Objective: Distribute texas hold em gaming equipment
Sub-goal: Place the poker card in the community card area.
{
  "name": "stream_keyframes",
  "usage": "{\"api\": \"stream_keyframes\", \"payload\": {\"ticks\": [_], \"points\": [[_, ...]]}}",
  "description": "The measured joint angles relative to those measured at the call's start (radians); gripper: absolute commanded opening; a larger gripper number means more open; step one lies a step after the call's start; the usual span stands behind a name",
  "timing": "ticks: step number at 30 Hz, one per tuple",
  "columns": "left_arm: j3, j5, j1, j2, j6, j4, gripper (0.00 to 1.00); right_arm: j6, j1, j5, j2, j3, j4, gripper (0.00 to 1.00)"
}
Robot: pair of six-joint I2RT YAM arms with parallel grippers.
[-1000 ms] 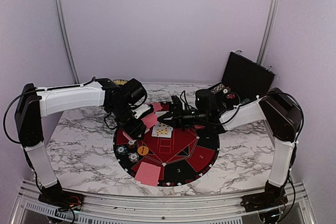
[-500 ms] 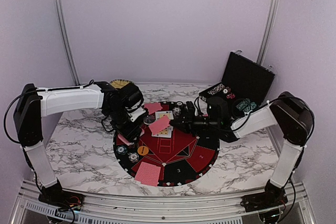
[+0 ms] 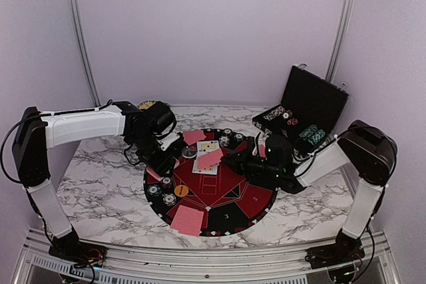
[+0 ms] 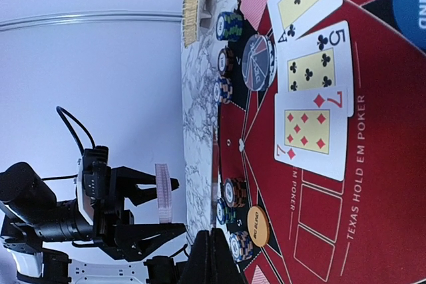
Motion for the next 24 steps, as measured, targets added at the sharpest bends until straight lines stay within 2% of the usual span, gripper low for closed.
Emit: {"api": "stream_keyframes", "payload": {"ticks": [11,21,24], "points": [[-0.021,0.000,0.013,-0.016,0.003,0.004,0.25,0.083,0.066,0.102,0.131,0.019,0.034,0.00],[-0.039,0.007,0.023,-0.034,0.003,0.008,0.25,0.152,0.075,0.111,0.198,0.024,0.062,0.00],[-0.042,0.010,0.025,-0.037,0.003,0.009,0.25,0.163,0.076,0.111,0.198,0.024,0.050,0.08]]}}
